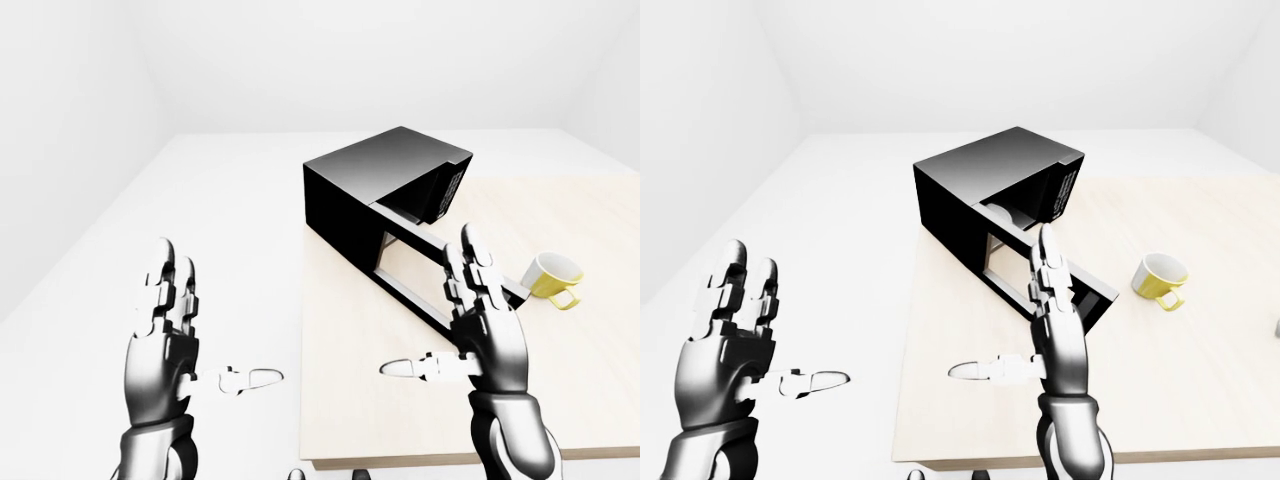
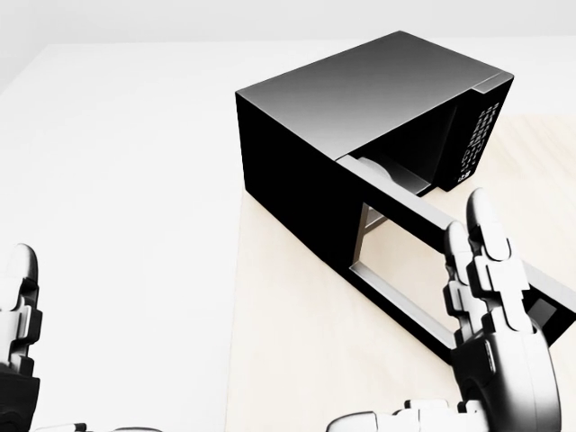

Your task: Close the microwave.

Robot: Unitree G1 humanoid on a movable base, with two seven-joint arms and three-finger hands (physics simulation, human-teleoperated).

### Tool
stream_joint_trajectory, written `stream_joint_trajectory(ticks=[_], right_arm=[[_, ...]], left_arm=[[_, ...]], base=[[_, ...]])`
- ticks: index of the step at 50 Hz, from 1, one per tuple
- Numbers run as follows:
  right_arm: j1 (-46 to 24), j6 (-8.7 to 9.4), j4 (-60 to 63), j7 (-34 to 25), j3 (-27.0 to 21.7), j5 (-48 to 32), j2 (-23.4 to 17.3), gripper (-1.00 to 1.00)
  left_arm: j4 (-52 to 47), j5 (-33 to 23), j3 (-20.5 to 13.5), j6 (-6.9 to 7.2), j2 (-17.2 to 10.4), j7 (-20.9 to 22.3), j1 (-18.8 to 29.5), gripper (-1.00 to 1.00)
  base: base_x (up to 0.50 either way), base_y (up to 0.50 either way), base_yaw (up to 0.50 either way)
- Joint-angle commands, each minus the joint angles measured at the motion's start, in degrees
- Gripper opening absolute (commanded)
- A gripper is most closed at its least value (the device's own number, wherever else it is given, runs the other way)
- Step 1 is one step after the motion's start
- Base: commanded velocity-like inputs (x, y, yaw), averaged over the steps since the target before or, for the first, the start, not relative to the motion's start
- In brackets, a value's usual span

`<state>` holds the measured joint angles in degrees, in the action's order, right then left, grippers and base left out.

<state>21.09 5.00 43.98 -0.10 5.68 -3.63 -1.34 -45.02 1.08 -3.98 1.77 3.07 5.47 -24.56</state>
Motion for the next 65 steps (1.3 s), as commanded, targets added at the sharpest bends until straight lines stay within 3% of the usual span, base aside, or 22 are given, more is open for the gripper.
stream_joint_trajectory(ticks=[1,12,22,35,50,54,65], right_arm=[[-0.54,0.0,-0.92,0.18,-0.4,0.12,0.08,1.0],[-1.94,-0.95,-5.79,1.02,1.1,-0.89,0.14,1.0],[-4.33,-3.23,-12.86,1.85,2.4,-1.39,-0.02,1.0],[-8.14,-5.95,-22.34,2.16,1.86,-1.74,0.66,1.0],[-11.66,-7.63,-30.91,1.57,0.94,-1.7,1.49,1.0],[-13.47,-9.33,-35.17,1.79,0.06,-1.76,1.69,1.0],[-13.46,-9.16,-35.26,1.68,0.01,-2.1,1.86,1.0]], left_arm=[[0.3,-0.2,0.23,-0.33,-0.1,-0.03,-0.07,1.0],[0.37,-0.16,0.01,-0.15,-0.1,-0.07,0.22,1.0],[0.77,-0.32,0.08,-0.24,-0.13,-0.16,0.48,1.0],[0.8,-0.32,0.07,-0.25,-0.16,-0.2,0.49,1.0],[0.47,-0.08,-0.26,0.17,-0.05,-0.08,0.57,1.0],[0.43,-0.21,-0.06,-0.14,-0.02,-0.05,0.27,1.0],[0.21,-0.04,-0.25,-0.07,0.04,-0.03,0.18,1.0]], base=[[0.0,0.0,0.0],[0.0,0.0,0.0],[0.0,0.0,0.0],[0.0,0.0,0.0],[0.0,0.0,0.0],[0.0,0.0,0.0],[0.0,0.0,0.0]])
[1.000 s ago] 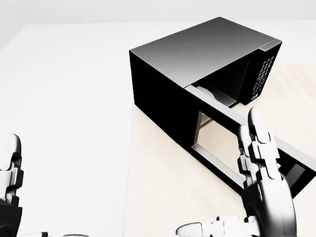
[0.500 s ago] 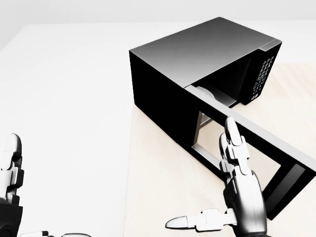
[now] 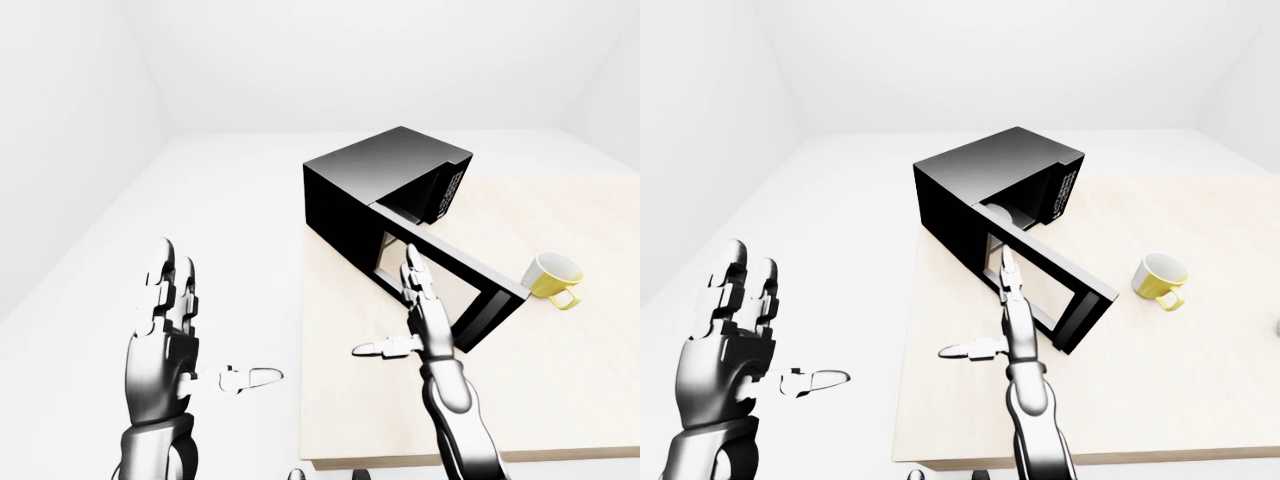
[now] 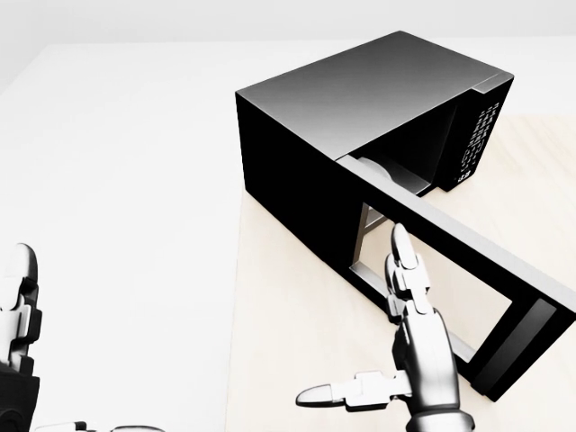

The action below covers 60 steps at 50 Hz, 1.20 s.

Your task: Close the microwave.

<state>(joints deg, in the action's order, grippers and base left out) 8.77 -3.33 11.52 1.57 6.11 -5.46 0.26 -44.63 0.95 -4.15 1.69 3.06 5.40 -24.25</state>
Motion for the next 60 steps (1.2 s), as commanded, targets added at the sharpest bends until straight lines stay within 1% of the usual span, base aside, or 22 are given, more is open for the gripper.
stream_joint_trajectory(ticks=[1,4,6,18,21,26,32,35,42,44,49,60], right_arm=[[-1.26,-0.85,-2.95,0.02,-0.47,-0.27,0.25,1.0],[-1.46,-0.87,-3.26,0.1,-0.56,-0.31,0.29,1.0],[-1.74,-1.31,-4.06,0.22,-0.7,-0.36,0.32,1.0],[-3.46,-1.17,-5.58,0.58,-1.99,-0.28,0.33,1.0],[-4.15,-1.67,-6.89,0.89,-2.48,-0.29,0.35,1.0],[-4.82,-1.3,-6.96,1.07,-3.27,-0.05,0.27,1.0],[-6.01,-1.55,-8.3,1.27,-3.96,0.11,0.16,1.0],[-7.17,-1.23,-9.03,1.47,-4.43,0.4,0.19,1.0],[-8.76,1.03,-7.57,1.58,-4.36,0.94,0.43,1.0],[-9.45,0.89,-8.29,1.74,-4.5,0.95,0.39,1.0],[-11.18,1.77,-8.75,1.97,-5.17,1.23,0.11,1.0],[-15.53,1.6,-13.79,2.27,-6.24,2.3,-0.19,1.0]], left_arm=[[-0.27,0.06,-0.07,0.0,0.06,0.04,-0.2,1.0],[-0.27,0.06,-0.02,-0.17,0.09,0.09,-0.34,1.0],[-0.34,0.11,-0.05,-0.13,0.09,0.12,-0.37,1.0],[-0.12,0.05,0.08,-0.35,0.06,0.15,-0.42,1.0],[0.15,-0.15,0.32,-0.47,0.04,0.06,-0.37,1.0],[0.11,-0.21,0.58,-0.51,-0.1,-0.03,-0.48,1.0],[0.34,-0.41,0.94,-0.68,-0.29,-0.26,-0.45,1.0],[0.49,-0.51,1.07,-0.81,-0.33,-0.34,-0.49,1.0],[0.46,-0.52,1.11,-0.72,-0.45,-0.48,-0.43,1.0],[0.4,-0.48,1.08,-0.66,-0.47,-0.47,-0.44,1.0],[0.24,-0.4,0.99,-0.5,-0.45,-0.46,-0.4,1.0],[-0.07,-0.38,0.97,-0.44,-0.4,-0.38,-0.53,1.0]], base=[[0.0,0.0,0.0],[0.0,0.0,0.0],[0.0,0.0,0.0],[0.0,0.0,0.0],[0.0,0.0,0.0],[0.0,0.0,0.0],[0.0,0.0,0.0],[0.0,0.0,0.0],[0.0,0.0,0.0],[0.0,0.0,0.0],[0.0,0.0,0.0],[0.0,0.0,0.0]])
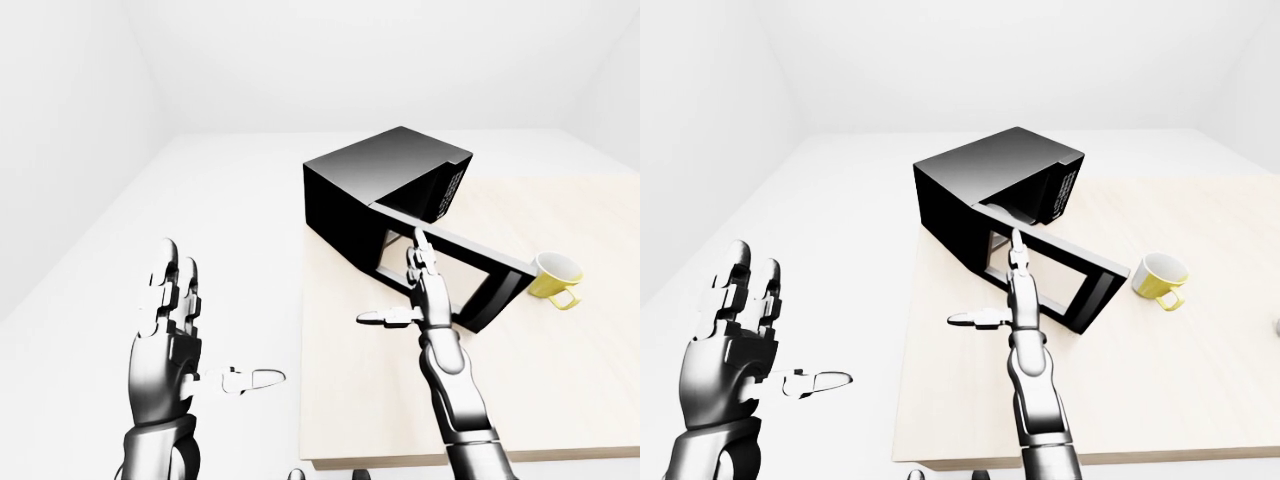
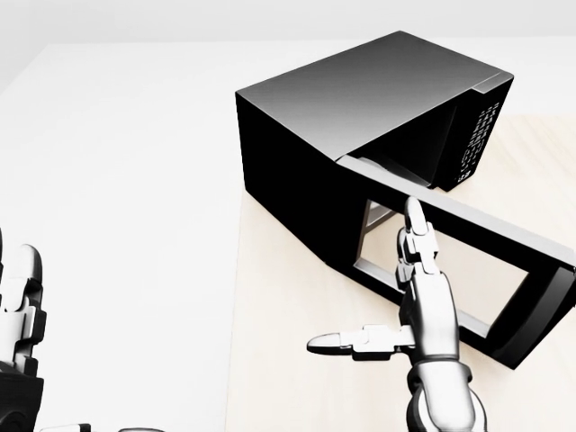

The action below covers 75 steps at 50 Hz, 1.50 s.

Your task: Close the microwave.

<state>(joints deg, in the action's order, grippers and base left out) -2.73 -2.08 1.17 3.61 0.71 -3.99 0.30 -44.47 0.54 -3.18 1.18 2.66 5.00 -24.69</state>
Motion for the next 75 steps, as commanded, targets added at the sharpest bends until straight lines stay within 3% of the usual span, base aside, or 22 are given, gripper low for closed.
stream_joint_trajectory(ticks=[1,11,15,21,26,35,38,40,44,50,61,75], right_arm=[[-4.76,0.72,-3.8,0.37,-0.87,0.81,-0.25,1.0],[-10.25,1.76,-7.71,1.22,-2.12,1.63,-1.07,1.0],[-12.84,0.5,-11.55,2.11,-2.64,2.04,-1.36,1.0],[-15.1,0.76,-13.11,2.89,-3.1,2.92,-1.78,1.0],[-16.98,2.45,-12.38,3.28,-3.57,3.25,-2.58,1.0],[-21.43,2.97,-16.34,3.42,-4.53,5.11,-3.74,1.0],[-22.53,2.49,-17.84,3.49,-4.7,5.35,-3.97,1.0],[-24.77,0.74,-21.9,3.76,-5.18,5.59,-4.49,1.0],[-26.19,0.93,-22.82,4.05,-5.4,6.28,-4.98,1.0],[-32.19,-2.81,-33.04,4.09,-5.91,7.83,-5.78,1.0],[-41.06,-2.92,-47.99,4.35,-5.66,8.57,-5.71,1.0],[-47.46,-2.92,-52.43,4.65,-5.25,8.75,-4.94,1.0]], left_arm=[[-0.22,0.07,-0.05,0.11,0.0,0.04,-0.05,1.0],[-0.4,0.29,-0.26,0.04,0.11,0.29,-0.2,1.0],[-0.11,0.18,-0.22,-0.01,0.12,0.27,-0.02,1.0],[-0.13,0.17,-0.06,-0.22,0.08,0.25,-0.24,1.0],[-0.07,0.17,-0.07,-0.21,0.08,0.26,-0.2,1.0],[-0.28,0.41,-0.34,0.05,0.12,0.37,-0.13,1.0],[-0.49,0.53,-0.47,0.11,0.18,0.44,-0.23,1.0],[-0.48,0.54,-0.54,0.19,0.23,0.47,-0.18,1.0],[-0.57,0.56,-0.66,0.29,0.27,0.52,-0.12,1.0],[-0.4,0.44,-0.66,0.14,0.36,0.58,-0.14,1.0],[-0.28,0.17,-0.23,0.02,0.26,0.35,-0.17,1.0],[-0.98,0.51,-0.45,0.13,0.21,0.4,-0.55,1.0]], base=[[0.0,0.0,0.0],[0.0,0.0,0.0],[0.0,0.0,0.0],[0.0,0.0,0.0],[0.0,0.0,0.0],[0.0,0.0,0.0],[0.0,0.0,0.0],[0.0,0.0,0.0],[0.0,0.0,0.0],[0.0,0.0,0.0],[0.0,0.0,0.0],[0.01,0.0,0.0]])
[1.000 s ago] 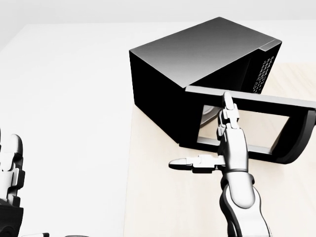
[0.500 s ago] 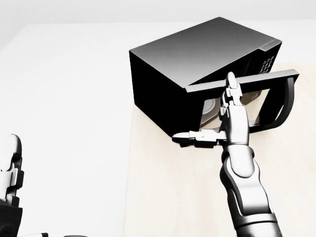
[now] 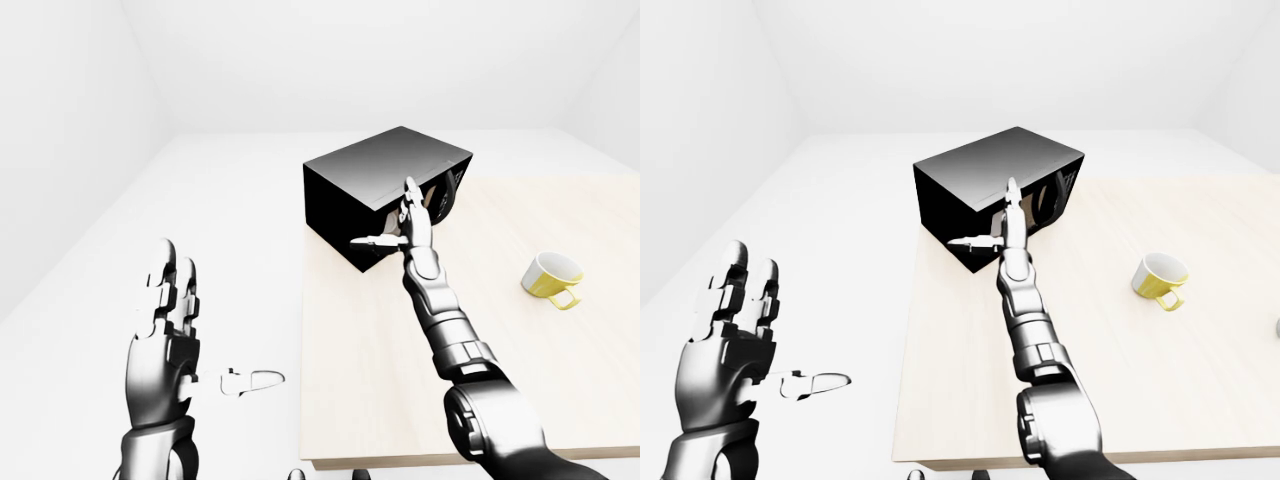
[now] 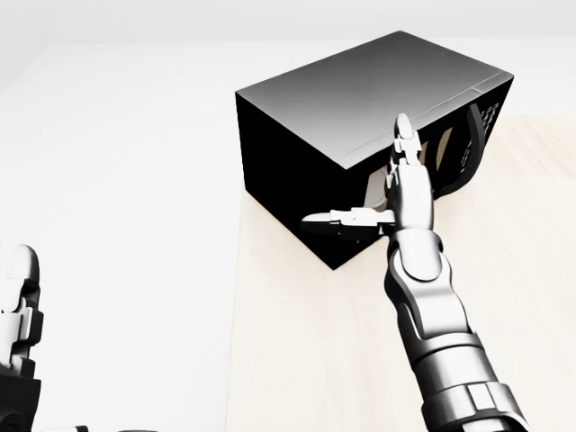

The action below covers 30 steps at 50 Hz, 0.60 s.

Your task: Close the microwave.

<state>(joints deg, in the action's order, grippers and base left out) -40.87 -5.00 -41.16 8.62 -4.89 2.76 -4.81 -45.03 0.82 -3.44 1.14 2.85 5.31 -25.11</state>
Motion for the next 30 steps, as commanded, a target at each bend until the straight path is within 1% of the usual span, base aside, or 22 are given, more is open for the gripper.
stream_joint_trajectory(ticks=[1,2,7,15,21,24,25,27,29,30], right_arm=[[-9.98,0.0,-11.54,-0.6,0.19,2.25,0.23,1.0],[-11.16,0.0,-13.89,-1.01,-0.05,2.65,0.36,1.0],[-12.97,0.0,-16.75,-1.17,-0.1,3.03,0.45,1.0],[-12.78,0.0,-15.89,-1.25,-0.01,3.2,0.31,1.0],[-10.31,0.0,-10.79,-0.48,0.53,2.32,-0.15,1.0],[-6.65,0.0,-2.49,-0.36,1.06,1.77,-0.17,1.0],[-3.63,1.48,3.8,0.22,1.76,0.59,-0.29,1.0],[0.65,5.75,12.53,-0.16,1.91,0.12,-0.03,1.0],[5.75,9.52,21.92,-0.69,2.37,-0.95,0.22,1.0],[9.38,10.0,27.71,-0.72,2.69,-2.04,0.39,1.0]], left_arm=[[-0.44,0.18,-0.2,0.17,0.04,0.12,-0.12,1.0],[-0.35,0.13,-0.22,0.16,0.08,0.1,-0.06,1.0],[-0.08,0.14,-0.48,0.33,0.1,0.11,0.37,1.0],[0.07,-0.25,-0.29,0.26,0.15,0.0,0.42,1.0],[0.02,-0.28,-0.11,0.03,0.11,-0.09,0.15,1.0],[-0.02,-0.22,-0.15,0.09,0.09,-0.09,0.14,1.0],[0.14,-0.27,-0.12,0.03,0.09,-0.11,0.19,1.0],[0.16,-0.28,-0.1,-0.01,0.08,-0.1,0.14,1.0],[0.19,-0.31,-0.1,-0.16,0.07,-0.08,0.02,1.0],[0.19,-0.35,-0.11,-0.17,0.08,-0.1,0.0,1.0]], base=[[0.01,0.0,0.0],[0.01,0.0,0.0],[0.01,0.0,0.0],[0.01,0.0,0.0],[0.01,0.0,0.0],[0.01,0.0,0.0],[0.0,0.0,0.0],[0.01,0.0,0.0],[0.0,0.0,0.0],[0.0,0.0,0.0]])
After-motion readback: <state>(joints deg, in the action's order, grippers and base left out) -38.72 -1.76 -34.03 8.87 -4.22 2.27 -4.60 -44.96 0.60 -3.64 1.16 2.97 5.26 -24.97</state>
